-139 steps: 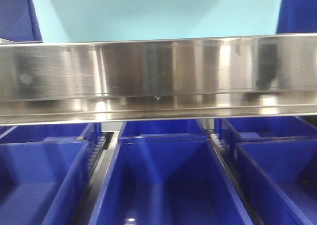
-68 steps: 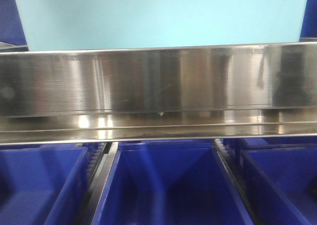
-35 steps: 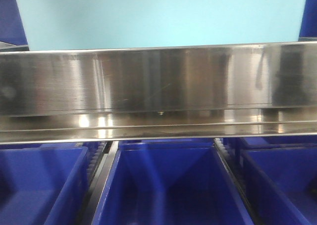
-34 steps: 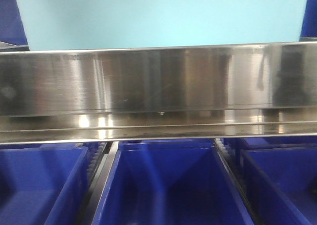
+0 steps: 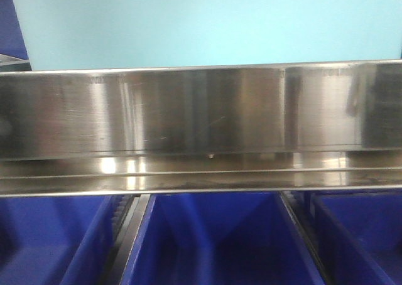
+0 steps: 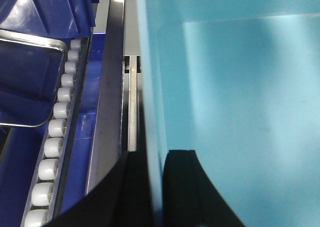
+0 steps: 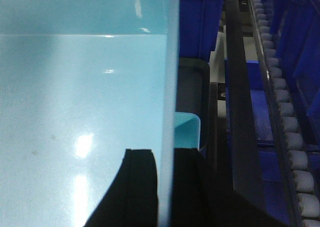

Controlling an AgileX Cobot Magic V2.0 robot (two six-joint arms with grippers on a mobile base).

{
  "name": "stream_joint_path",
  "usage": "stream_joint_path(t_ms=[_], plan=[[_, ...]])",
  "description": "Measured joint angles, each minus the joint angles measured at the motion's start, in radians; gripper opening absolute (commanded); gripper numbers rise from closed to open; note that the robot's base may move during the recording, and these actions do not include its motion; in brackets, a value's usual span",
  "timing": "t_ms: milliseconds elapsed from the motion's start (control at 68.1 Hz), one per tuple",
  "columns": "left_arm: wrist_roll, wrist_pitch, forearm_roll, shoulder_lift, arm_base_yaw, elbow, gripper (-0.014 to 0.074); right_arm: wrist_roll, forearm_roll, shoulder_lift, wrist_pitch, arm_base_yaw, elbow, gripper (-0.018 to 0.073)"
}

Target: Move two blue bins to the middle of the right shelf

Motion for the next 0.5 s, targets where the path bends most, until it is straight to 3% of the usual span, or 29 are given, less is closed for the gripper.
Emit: stream_joint_path(t_ms=[499], plan=[[0.000,0.000,0.000,0.000,0.000,0.000,-0.0111,0.000,0.000,0.000,-0.002,0.000,0.000,-0.0165]])
